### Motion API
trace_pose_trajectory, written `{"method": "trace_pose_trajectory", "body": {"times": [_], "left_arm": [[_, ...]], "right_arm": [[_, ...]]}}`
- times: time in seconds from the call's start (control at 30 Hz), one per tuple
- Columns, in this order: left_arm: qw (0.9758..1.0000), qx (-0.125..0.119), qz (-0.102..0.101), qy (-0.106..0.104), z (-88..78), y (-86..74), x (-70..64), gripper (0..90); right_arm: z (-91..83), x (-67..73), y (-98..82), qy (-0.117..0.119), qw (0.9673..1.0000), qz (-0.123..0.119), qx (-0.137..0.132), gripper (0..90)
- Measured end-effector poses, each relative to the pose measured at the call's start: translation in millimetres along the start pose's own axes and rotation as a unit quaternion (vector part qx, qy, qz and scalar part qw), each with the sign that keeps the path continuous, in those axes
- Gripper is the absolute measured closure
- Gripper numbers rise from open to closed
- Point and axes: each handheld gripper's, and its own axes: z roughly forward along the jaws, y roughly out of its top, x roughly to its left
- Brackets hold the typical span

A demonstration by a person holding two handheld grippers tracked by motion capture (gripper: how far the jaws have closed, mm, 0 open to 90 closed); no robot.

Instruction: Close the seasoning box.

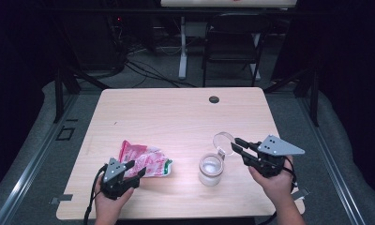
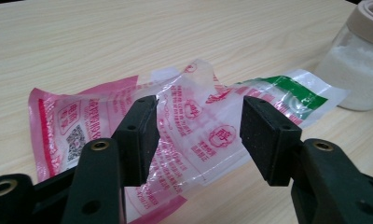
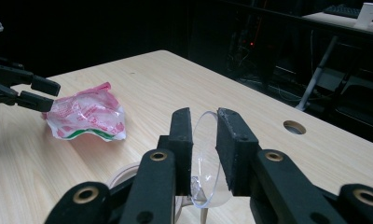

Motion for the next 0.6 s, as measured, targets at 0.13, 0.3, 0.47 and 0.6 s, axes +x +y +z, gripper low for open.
{"method": "trace_pose_trajectory", "body": {"times": [0.13,0.3,0.47,0.6], "left_arm": [[1.0,-0.003,-0.007,0.005,0.1,-0.8,2.6,47.9],[0.9999,0.001,-0.007,0.009,1.1,-1.0,2.7,48.4],[0.9999,0.003,-0.006,0.008,2.1,-1.0,2.8,48.6],[1.0,0.004,-0.007,0.005,2.0,-1.0,3.2,48.6]], "right_arm": [[-3.9,-3.5,0.2,-0.003,0.9999,0.01,-0.007,77.8],[-8.8,-9.0,0.2,-0.006,0.9998,0.017,-0.007,83.2],[-12.5,-14.5,-0.4,-0.023,0.9995,0.022,-0.005,90.0],[-12.7,-18.7,-2.8,-0.03,0.9991,0.03,-0.004,90.0]]}}
